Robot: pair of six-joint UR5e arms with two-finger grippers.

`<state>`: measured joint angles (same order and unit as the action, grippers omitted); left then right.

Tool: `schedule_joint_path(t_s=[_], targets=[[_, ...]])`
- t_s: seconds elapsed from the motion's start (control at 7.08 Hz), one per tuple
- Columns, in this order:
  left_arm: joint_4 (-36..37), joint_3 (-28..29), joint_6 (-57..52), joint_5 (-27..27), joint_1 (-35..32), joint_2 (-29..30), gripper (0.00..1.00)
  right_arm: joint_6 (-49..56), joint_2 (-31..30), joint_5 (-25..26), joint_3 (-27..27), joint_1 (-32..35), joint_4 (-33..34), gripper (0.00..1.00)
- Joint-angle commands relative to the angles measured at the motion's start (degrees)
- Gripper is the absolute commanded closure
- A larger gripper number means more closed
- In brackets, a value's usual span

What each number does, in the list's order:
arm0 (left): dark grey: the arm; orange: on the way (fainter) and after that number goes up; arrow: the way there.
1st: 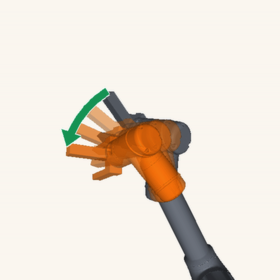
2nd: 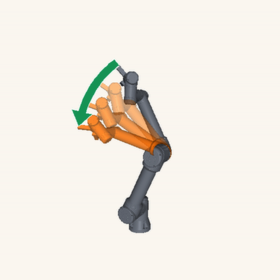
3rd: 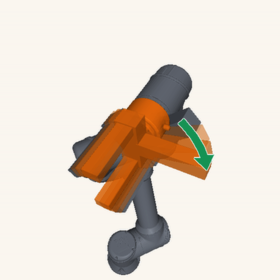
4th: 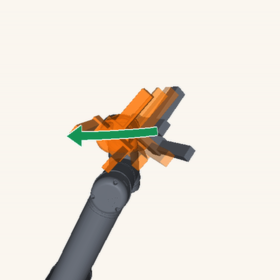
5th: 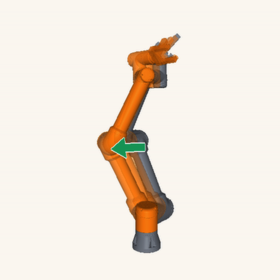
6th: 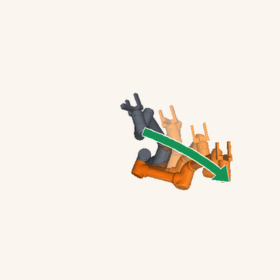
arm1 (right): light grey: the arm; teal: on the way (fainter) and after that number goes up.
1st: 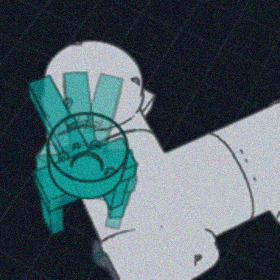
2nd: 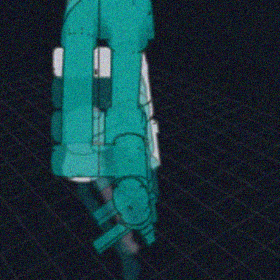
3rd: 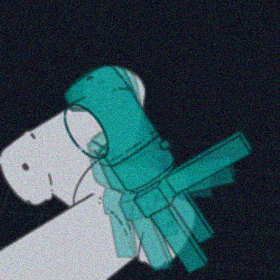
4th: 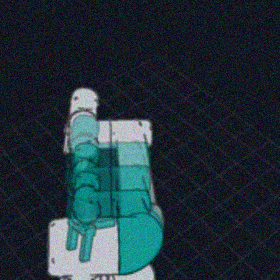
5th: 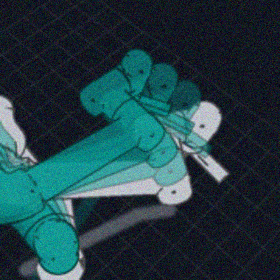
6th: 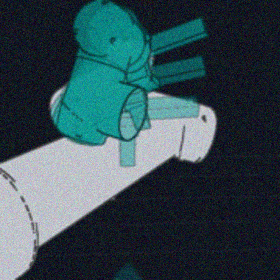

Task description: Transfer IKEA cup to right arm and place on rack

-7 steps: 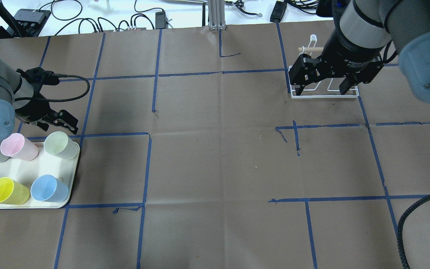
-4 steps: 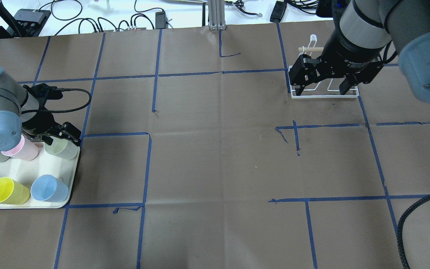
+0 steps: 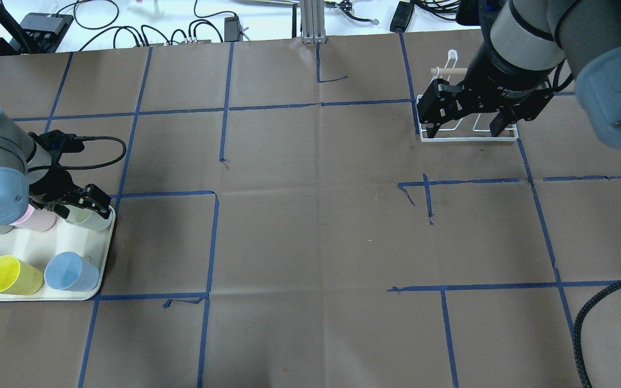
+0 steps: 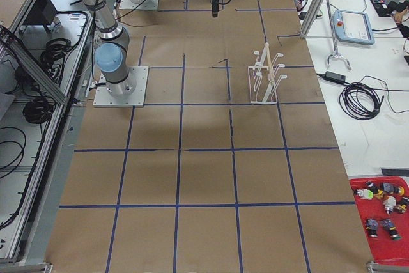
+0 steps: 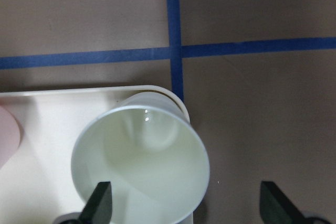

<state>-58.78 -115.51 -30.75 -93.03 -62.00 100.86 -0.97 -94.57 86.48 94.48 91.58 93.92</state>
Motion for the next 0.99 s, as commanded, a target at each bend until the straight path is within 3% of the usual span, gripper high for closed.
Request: schedule_joint_path(t_s=[0.0,0.28,0.56,0.85], targets=[[0.24,0.02,0.34,-0.4,0.04,0.13,0.34,0.01,0.0,0.0,0.0,0.0,0.03,0.0],[0.16,0.2,0.34,0.83,-0.05,0.3,0.63,0.01,0.0,0.0,0.0,0.0,0.12,0.0],[0.16,0.72,0.52,1.63,-0.22,0.57,0.98,0.09,0.09,0.0,0.0,0.0,0.12,0.0],[0.07,2.47,1.21,5.37,-0.49,0.22,1.0,0.18,0.18,-0.09,0.09,0.0,0.21,0.0]])
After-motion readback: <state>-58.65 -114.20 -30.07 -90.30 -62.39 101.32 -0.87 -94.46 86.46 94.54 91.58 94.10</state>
